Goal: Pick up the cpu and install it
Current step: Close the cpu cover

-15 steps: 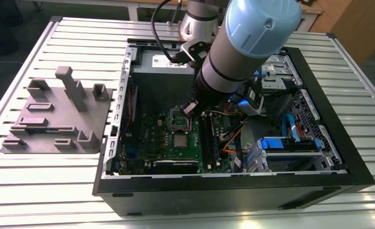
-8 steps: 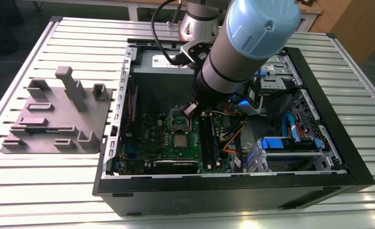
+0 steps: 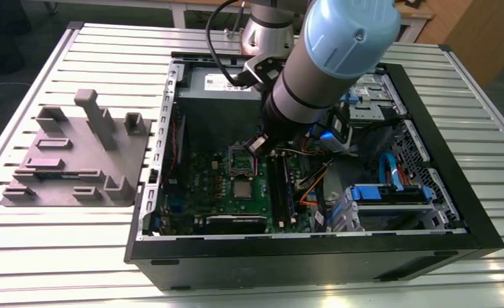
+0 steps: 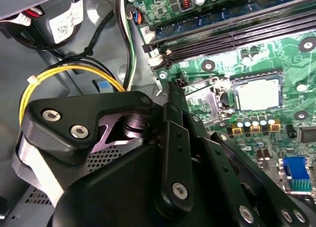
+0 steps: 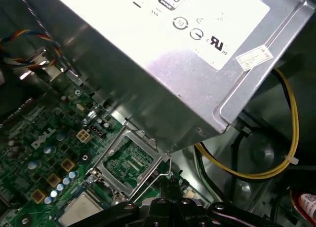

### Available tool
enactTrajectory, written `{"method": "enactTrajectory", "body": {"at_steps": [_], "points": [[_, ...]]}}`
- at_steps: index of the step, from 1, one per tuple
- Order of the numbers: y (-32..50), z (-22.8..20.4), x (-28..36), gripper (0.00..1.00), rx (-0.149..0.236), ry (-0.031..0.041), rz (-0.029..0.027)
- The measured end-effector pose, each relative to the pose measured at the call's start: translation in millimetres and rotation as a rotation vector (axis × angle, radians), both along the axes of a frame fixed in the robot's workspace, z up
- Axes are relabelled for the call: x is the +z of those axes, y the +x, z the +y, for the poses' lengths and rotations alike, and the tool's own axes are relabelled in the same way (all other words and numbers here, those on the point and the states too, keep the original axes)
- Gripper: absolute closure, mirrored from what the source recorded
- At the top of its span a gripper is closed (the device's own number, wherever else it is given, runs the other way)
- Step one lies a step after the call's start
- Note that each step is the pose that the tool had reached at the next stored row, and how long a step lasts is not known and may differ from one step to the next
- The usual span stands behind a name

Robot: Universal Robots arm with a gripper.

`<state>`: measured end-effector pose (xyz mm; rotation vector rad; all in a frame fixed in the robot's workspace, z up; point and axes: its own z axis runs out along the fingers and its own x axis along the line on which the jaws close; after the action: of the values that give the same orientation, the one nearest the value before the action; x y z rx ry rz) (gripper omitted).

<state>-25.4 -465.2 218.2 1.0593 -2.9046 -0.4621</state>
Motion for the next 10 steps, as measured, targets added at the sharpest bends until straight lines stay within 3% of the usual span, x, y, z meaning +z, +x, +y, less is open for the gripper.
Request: {"method": "enactTrajectory", "body": {"at_steps": [10], "points": [[2.5,7.2,-11.2,0.90,0.000,0.0076,0.0001]]}}
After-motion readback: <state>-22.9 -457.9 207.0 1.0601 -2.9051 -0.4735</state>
